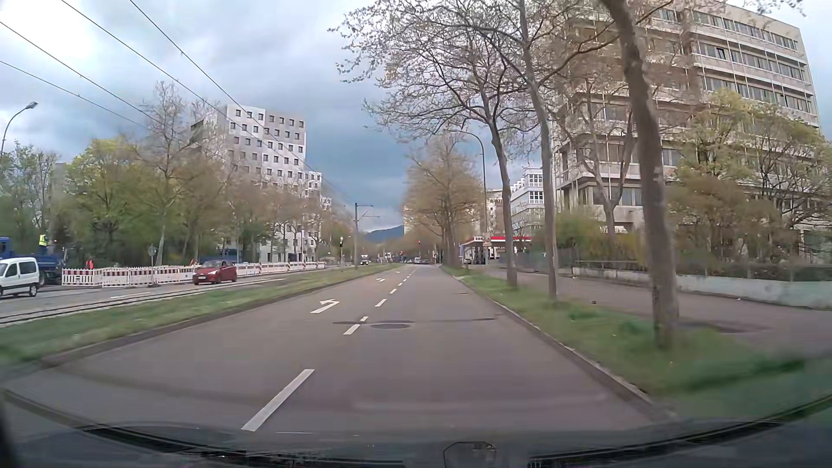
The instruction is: Follow the waypoints while adhering to traffic rules and regulations
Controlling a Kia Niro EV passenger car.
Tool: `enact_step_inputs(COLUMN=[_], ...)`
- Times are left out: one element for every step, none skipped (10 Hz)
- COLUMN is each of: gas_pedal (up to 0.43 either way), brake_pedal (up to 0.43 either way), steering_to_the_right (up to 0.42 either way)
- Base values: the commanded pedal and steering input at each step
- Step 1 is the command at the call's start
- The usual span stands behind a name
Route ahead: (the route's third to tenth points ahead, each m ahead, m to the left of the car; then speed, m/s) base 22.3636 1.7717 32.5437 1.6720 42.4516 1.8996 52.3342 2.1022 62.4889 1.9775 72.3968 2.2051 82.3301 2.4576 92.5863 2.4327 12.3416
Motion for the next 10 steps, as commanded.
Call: enact_step_inputs(gas_pedal=[0.118, 0.11, 0.11, 0.11, 0.11, 0.11, 0.11, 0.087, 0.087, 0.087], brake_pedal=[0.0, 0.0, 0.0, 0.0, 0.0, 0.0, 0.0, 0.0, 0.0, 0.0], steering_to_the_right=[0.0, 0.0, 0.0, 0.0, 0.0, 0.0, 0.0, 0.0, 0.0, 0.0])
